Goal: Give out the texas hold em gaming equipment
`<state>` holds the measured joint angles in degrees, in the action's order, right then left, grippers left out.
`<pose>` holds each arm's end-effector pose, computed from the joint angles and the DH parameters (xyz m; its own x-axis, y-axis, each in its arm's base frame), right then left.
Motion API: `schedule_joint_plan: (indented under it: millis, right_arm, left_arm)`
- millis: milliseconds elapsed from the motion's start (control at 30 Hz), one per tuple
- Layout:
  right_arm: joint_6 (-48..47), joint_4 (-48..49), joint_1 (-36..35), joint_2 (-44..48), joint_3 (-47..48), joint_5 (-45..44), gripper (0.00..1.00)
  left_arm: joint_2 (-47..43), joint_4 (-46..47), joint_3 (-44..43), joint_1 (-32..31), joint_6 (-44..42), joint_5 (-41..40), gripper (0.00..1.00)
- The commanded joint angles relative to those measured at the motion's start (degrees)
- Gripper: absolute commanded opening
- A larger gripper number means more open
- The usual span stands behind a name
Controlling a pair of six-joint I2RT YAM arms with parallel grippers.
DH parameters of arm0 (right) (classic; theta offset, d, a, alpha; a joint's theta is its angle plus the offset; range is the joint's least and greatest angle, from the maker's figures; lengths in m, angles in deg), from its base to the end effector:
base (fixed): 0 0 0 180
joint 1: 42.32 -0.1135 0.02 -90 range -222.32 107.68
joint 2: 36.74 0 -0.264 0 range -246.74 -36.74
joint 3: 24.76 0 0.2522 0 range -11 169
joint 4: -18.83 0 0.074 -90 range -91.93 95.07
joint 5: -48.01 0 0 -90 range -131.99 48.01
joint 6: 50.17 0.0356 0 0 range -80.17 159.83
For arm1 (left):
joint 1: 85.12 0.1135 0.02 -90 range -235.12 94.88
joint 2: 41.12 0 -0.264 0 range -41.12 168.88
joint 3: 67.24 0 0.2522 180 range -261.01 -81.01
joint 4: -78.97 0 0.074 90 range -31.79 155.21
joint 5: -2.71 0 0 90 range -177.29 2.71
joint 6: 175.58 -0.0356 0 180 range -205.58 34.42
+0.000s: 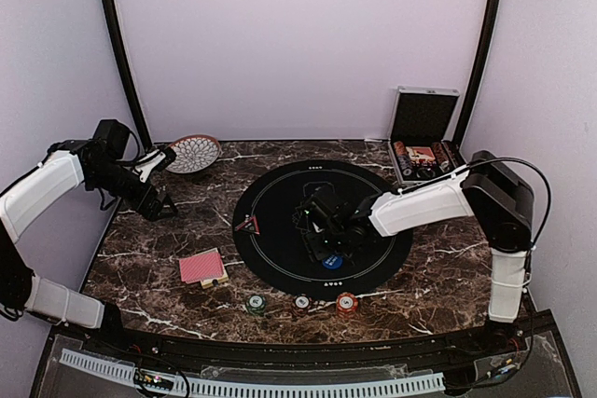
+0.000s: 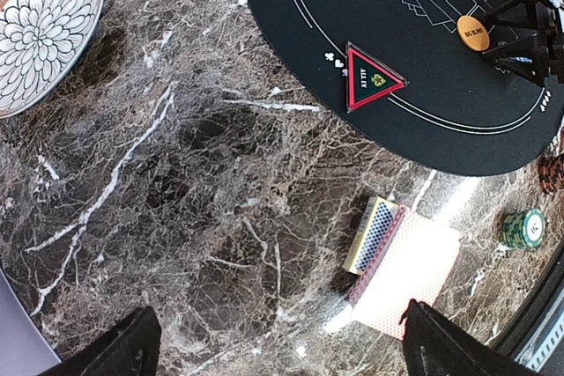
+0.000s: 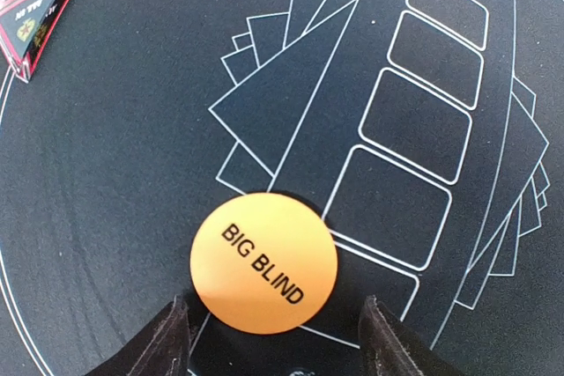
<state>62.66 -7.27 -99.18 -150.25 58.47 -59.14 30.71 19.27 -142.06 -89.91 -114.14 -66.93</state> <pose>0.2291 0.3316 0.1385 -0.6954 -0.3869 -0.6056 -0.4785 0.8780 -0.0115 0.2466 -0.0331 0.2877 -0.6032 0.5003 -0.6211 0.6341 0.7732 0.0070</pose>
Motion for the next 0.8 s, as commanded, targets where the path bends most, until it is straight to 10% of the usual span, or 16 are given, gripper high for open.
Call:
schedule_joint_plan:
  millis: [0,500,767]
  right_arm:
    - [1.9,1.4,0.1,-1.9,1.3,-0.4,0.65]
    - [2.3,1.3,5.6,-5.7,3.9,-3.3,0.53]
    - [2.6,-0.9,6.1,-4.0,3.3,-2.6,0.64]
  left_arm:
    - [-1.6,-1.3,-1.5,-0.4,-0.8,0.9,0.99]
    - [-2.4,-1.2,-1.7,-0.4,-1.0,0.6,0.99]
    - [-2.7,-1.2,-1.2,-0.4,-1.1,0.5,0.99]
